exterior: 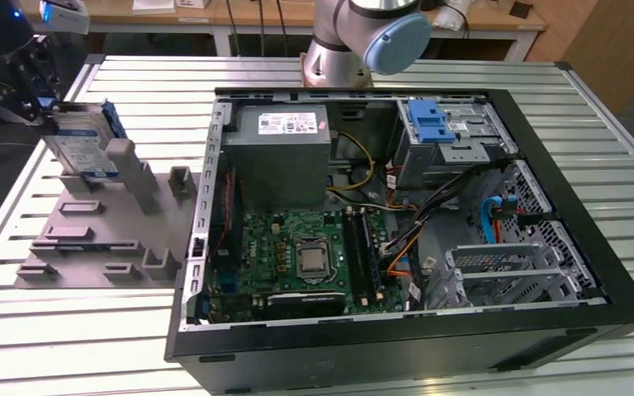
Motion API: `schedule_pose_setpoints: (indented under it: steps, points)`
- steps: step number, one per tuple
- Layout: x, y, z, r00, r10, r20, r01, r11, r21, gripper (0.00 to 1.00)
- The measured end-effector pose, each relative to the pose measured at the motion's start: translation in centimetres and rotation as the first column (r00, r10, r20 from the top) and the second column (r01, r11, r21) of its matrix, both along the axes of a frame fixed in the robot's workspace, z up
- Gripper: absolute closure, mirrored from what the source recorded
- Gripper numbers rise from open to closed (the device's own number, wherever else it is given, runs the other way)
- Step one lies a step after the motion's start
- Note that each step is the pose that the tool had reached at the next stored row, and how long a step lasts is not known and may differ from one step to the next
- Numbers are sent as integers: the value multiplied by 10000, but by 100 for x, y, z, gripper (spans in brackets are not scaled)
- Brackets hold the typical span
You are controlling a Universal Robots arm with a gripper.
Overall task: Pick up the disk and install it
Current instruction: 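Pick up the disk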
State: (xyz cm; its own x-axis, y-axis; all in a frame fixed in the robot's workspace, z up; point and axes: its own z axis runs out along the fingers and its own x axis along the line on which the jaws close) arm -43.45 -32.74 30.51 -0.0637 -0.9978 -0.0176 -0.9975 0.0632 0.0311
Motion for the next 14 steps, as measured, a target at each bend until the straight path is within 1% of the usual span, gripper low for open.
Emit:
schedule_pose_setpoints:
  steps: [1,2,8,14]
  points:
    - [0,0,6,10000,0,1,0,10000,1,63]
    - [0,0,71,10000,0,1,0,10000,0,63]
    - [0,0,86,10000,0,-1,0,10000,6,63]
    - [-1,0,133,10000,0,0,0,10000,35,63]
